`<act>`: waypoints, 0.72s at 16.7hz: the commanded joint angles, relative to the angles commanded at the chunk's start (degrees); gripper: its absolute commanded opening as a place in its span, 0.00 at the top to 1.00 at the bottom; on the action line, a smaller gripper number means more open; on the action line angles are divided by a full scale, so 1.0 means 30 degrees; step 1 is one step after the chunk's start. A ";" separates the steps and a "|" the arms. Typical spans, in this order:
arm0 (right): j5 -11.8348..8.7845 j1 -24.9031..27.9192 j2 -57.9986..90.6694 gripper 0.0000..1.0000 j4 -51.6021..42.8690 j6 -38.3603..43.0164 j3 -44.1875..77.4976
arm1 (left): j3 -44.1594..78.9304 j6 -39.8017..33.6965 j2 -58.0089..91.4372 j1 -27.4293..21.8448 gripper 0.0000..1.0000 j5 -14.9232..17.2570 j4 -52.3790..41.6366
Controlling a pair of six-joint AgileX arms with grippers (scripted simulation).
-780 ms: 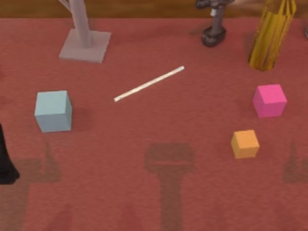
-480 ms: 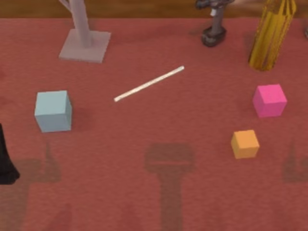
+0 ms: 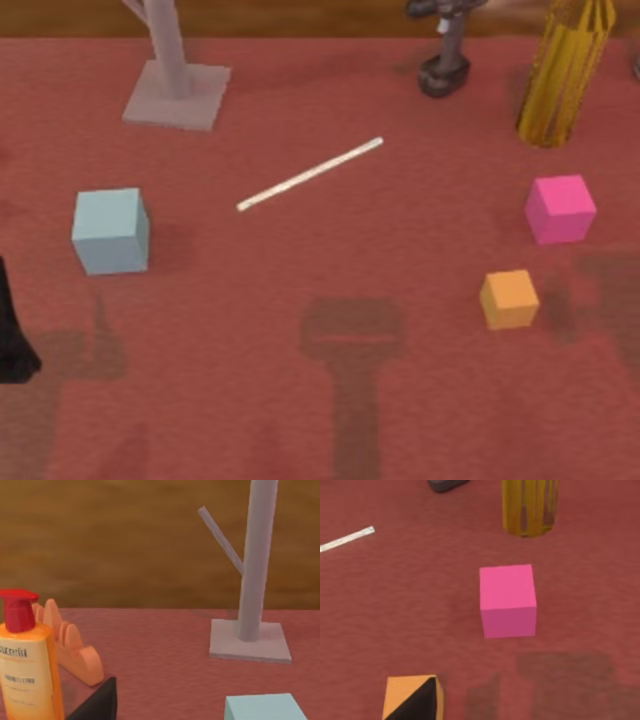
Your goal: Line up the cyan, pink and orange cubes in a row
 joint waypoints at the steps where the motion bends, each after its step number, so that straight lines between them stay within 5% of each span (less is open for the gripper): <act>1: 0.0005 0.0407 0.2123 0.00 -0.1098 0.0273 0.1406 | 0.0000 0.0000 0.0000 0.0000 0.00 0.0000 0.0000; 12: 0.0070 0.4285 2.0977 0.00 -1.1530 0.2991 1.5161 | 0.0000 0.0000 0.0000 0.0000 0.00 0.0000 0.0000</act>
